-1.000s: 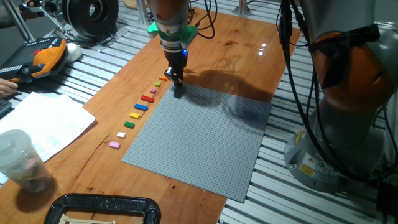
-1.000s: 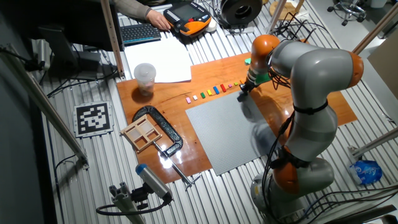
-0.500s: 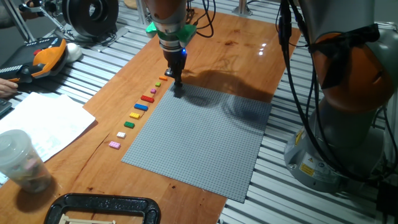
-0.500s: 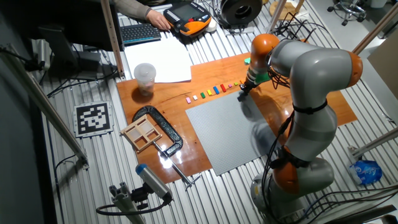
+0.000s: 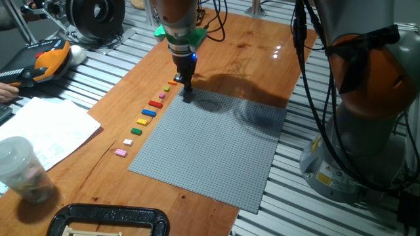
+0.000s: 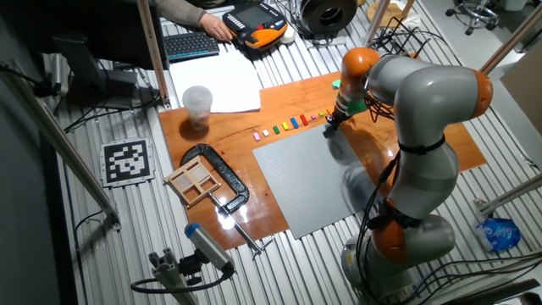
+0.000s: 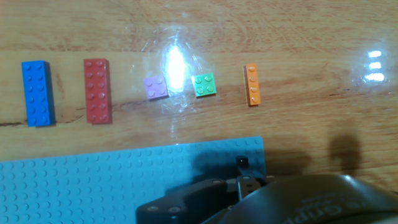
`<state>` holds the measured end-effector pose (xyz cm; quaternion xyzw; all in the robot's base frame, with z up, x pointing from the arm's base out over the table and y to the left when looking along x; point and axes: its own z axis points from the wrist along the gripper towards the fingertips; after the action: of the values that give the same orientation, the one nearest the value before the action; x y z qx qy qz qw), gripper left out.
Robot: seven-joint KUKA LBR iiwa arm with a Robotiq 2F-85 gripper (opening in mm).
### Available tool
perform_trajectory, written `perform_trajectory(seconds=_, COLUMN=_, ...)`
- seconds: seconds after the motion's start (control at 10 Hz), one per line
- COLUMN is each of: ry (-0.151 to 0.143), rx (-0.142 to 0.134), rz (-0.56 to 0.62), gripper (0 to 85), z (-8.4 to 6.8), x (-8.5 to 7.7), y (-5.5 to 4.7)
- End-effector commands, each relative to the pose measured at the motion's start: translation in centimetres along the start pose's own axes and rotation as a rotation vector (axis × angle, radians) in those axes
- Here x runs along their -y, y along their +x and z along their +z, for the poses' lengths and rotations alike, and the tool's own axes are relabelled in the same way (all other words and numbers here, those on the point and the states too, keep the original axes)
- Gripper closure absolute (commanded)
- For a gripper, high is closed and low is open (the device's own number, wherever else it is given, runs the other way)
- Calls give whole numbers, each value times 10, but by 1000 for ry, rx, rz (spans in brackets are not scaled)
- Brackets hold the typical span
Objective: Build with small Lego blocks
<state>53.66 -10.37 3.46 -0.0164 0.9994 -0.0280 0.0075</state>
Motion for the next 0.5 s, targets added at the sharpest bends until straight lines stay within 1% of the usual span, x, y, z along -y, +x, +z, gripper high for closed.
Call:
perform_trajectory(seconds=0.0, ry=-1, rx=-5, rz=0, gripper=850, z=1, x=0, y=1)
perform_trajectory(seconds=0.2, ry=2, rx=-6, rz=1, gripper=850, z=0, x=0, y=2)
perform_trajectory(seconds=0.4, ry=-2, rx=2, rz=0, gripper=850, z=4, x=-1, y=2)
